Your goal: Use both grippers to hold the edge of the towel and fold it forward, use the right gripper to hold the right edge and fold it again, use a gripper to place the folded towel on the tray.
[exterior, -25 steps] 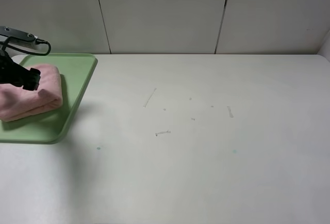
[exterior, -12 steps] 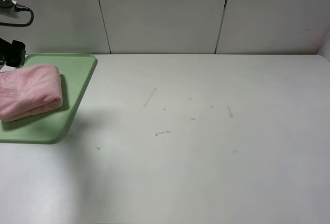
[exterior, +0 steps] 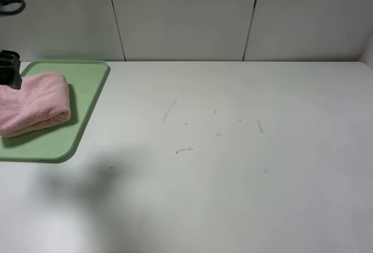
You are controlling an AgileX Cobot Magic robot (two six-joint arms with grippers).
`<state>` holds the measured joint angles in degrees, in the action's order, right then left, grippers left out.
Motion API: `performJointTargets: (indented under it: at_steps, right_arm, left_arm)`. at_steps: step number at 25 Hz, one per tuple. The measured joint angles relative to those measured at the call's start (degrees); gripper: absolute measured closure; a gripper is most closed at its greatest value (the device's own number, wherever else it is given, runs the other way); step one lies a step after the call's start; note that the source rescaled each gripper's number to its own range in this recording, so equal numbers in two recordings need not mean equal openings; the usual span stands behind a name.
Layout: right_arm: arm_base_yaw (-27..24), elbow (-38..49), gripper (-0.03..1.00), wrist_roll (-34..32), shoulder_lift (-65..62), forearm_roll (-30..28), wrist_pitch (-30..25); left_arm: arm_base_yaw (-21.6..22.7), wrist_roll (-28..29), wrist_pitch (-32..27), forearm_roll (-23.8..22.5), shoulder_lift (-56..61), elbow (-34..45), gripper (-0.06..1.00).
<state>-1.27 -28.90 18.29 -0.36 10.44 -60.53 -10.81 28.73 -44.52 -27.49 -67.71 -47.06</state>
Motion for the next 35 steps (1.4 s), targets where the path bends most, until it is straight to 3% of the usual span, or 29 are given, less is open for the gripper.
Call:
performJointTargets:
  at_steps: [4,12,19,26,35]
  right_arm:
    - [0.0,0.0,-0.03,0.0,0.0,0.0,0.0]
    - [0.0,0.0,-0.03,0.0,0.0,0.0,0.0]
    - [0.0,0.0,-0.03,0.0,0.0,0.0,0.0]
    - [0.0,0.0,-0.03,0.0,0.0,0.0,0.0]
    - [0.0,0.0,-0.03,0.0,0.0,0.0,0.0]
  left_arm:
    - [-2.11,0.0,-5.39,1.58,7.81,3.8,-0.05]
    - [-2.25,0.0,-13.27,2.49,21.5,7.36,-0.05]
    - [-2.25,0.0,-21.48,10.46,28.27,8.27,-0.05]
    - [-2.25,-1.01,-19.04,11.27,37.8,16.16,-0.05]
    - [-2.25,-11.33,-17.57,12.38,53.15,18.57,-0.05]
